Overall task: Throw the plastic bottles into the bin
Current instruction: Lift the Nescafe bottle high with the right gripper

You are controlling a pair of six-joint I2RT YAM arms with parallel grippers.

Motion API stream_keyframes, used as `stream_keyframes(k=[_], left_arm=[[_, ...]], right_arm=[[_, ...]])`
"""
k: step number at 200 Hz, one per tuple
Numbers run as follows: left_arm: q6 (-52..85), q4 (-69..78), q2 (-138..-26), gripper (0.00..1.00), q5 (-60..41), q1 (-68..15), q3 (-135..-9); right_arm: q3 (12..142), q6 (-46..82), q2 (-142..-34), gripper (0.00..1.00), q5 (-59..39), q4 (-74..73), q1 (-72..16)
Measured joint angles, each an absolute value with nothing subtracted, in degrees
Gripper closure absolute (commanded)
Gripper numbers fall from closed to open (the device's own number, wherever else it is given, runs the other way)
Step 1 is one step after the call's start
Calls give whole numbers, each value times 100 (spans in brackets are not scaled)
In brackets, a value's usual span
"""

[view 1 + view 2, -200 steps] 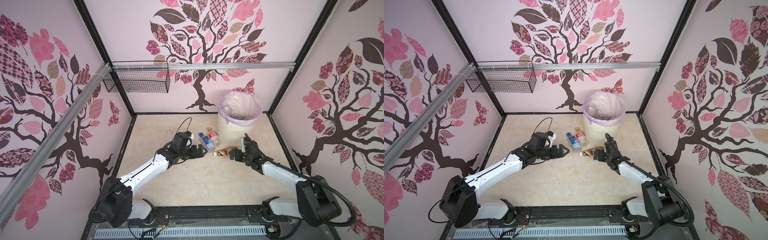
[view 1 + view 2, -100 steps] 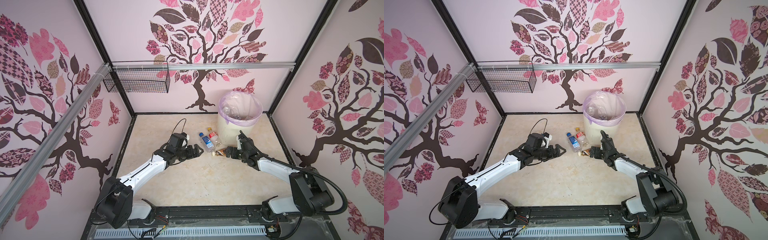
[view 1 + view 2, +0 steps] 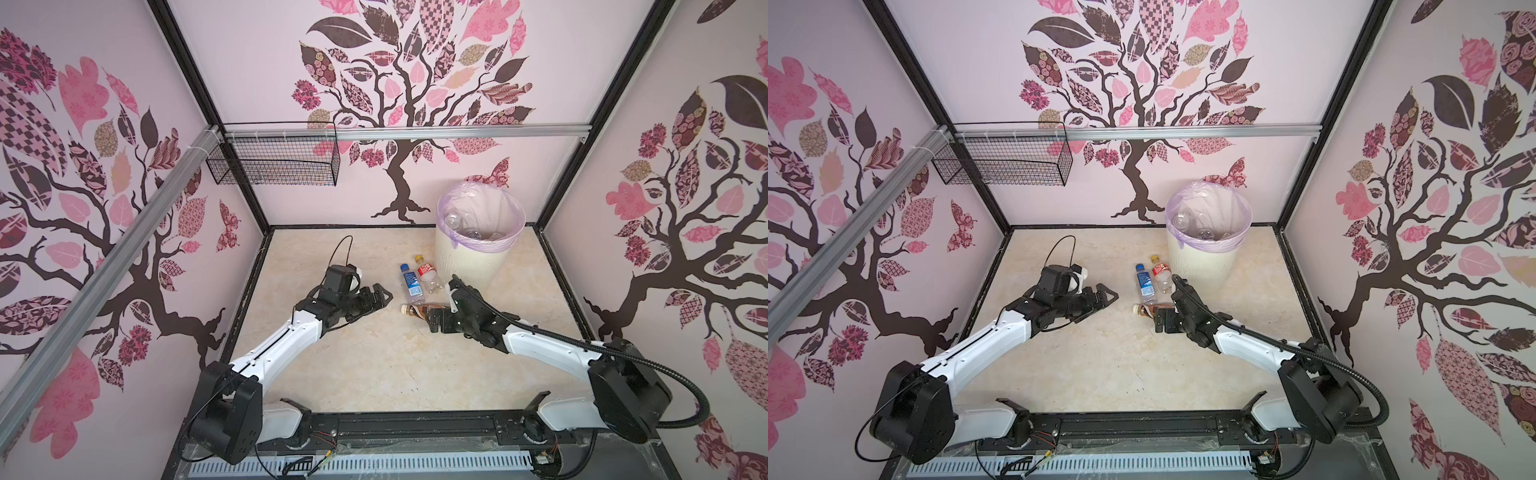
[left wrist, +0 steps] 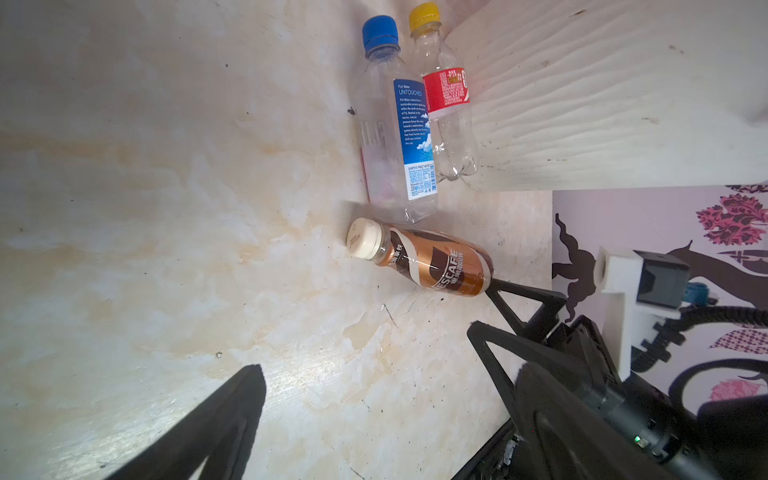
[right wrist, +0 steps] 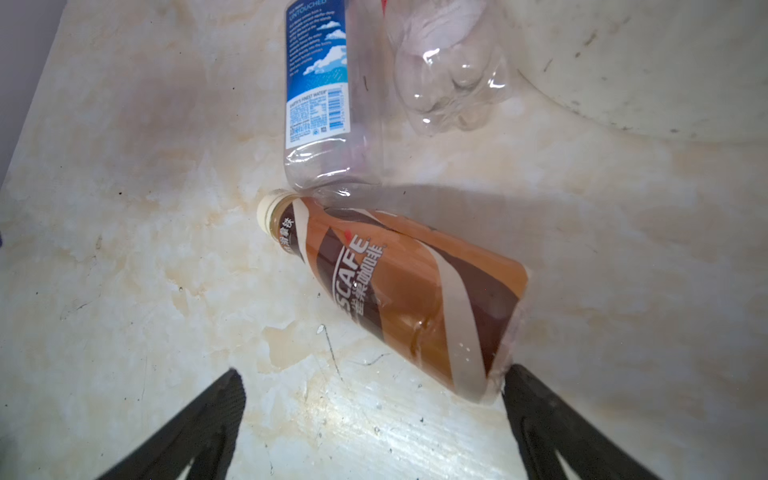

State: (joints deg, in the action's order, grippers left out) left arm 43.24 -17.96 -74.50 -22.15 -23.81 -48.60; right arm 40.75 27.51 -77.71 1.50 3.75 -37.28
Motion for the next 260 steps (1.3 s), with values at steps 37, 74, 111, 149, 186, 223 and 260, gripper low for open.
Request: stream_keyframes(k=[37, 74, 111, 149, 186, 223, 260], left_arm=[[4346, -1793, -7336, 2, -2250, -2366, -4705], [4381, -1761, -7332, 2, -2381, -2364, -4639], [4418, -1761, -7144, 2, -2488, -2250, -4563], [4484, -1684, -7057, 2, -2598, -2084, -4377], [4499, -1675, -7057, 2, -2626, -2075, -4316], [4501, -1675, -7057, 2, -2628, -2069, -4316], [4501, -1678, -7057, 2, -2626, -2064, -4316]], right_arm=[[4436, 2097, -7502, 0, 626, 956, -3743], [5004, 1369, -8020, 1, 794, 1245, -3739], [5096, 840, -8536, 0, 624, 1308, -3745], [5103, 587, -9056, 1, 523, 1317, -3776], [5140, 517, -9419, 14, 517, 1339, -4001], [5162, 558, -9603, 25, 541, 1347, -4165], [5240, 598, -9607, 34, 587, 1347, -4193]])
